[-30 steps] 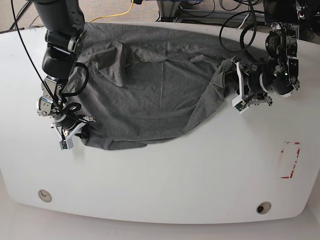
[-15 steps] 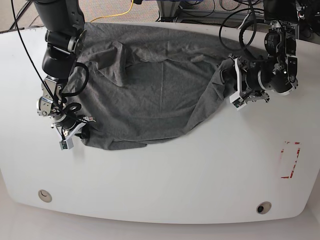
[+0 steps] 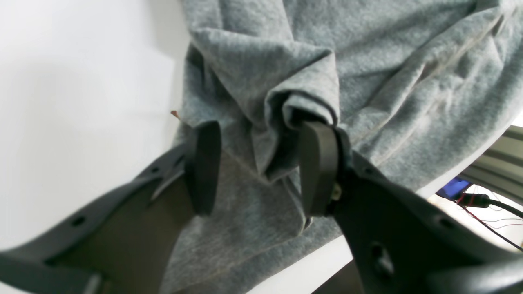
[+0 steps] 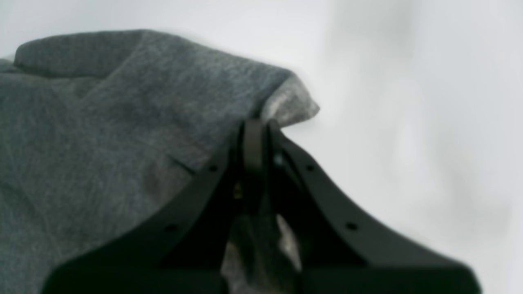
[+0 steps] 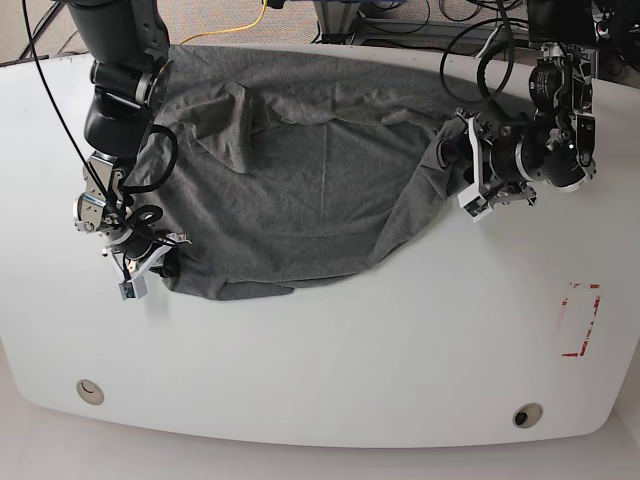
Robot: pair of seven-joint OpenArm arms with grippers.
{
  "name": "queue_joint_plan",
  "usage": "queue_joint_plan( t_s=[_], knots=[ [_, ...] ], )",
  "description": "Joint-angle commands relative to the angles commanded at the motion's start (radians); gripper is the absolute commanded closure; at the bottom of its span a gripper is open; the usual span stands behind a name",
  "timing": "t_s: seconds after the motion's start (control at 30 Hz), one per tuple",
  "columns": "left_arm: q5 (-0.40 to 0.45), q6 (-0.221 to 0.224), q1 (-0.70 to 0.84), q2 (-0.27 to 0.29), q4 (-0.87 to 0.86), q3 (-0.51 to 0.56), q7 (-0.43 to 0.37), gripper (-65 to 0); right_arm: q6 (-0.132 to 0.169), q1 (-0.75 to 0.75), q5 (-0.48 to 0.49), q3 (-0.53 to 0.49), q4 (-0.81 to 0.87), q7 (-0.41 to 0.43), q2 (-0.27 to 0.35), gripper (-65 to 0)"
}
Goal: Layout the t-shirt on the table in an organized manner, then fold the t-shirt properly
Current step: 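Move the left gripper with fabric back toward the hem corner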
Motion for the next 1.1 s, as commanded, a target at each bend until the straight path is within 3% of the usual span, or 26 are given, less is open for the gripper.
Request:
queue_joint_plan(
  t_s=[0.33,0.43,0.6,0.67,0.77,1.1],
  knots=[
    [0.0,0.0,-0.017,0.002,-0.028,0.011,-0.002,-28.3,0.0,0.0,0.0,0.0,0.0,0.0,0.0,0.0],
    [0.0,0.0,-0.034,0.002,-0.028,0.034,-0.002,-23.6,0.0,0.0,0.0,0.0,0.0,0.0,0.0,0.0],
    [0.002,0.0,-0.038,0.002,-0.029,0.041,-0.003,-8.2,0.0,0.0,0.0,0.0,0.0,0.0,0.0,0.0],
    [0.002,0.0,-0.048,0.003,-0.029,0.041,-0.003,-5.6,0.0,0.0,0.0,0.0,0.0,0.0,0.0,0.0],
    [0.005,0.0,-0.063,0.018,-0.029,0.041,-0.003,-4.3,0.0,0.0,0.0,0.0,0.0,0.0,0.0,0.0],
    [0.129,0.0,-0.091,0.031,-0.028,0.101,-0.003,0.0,0.0,0.0,0.0,0.0,0.0,0.0,0.0,0.0]
  ],
)
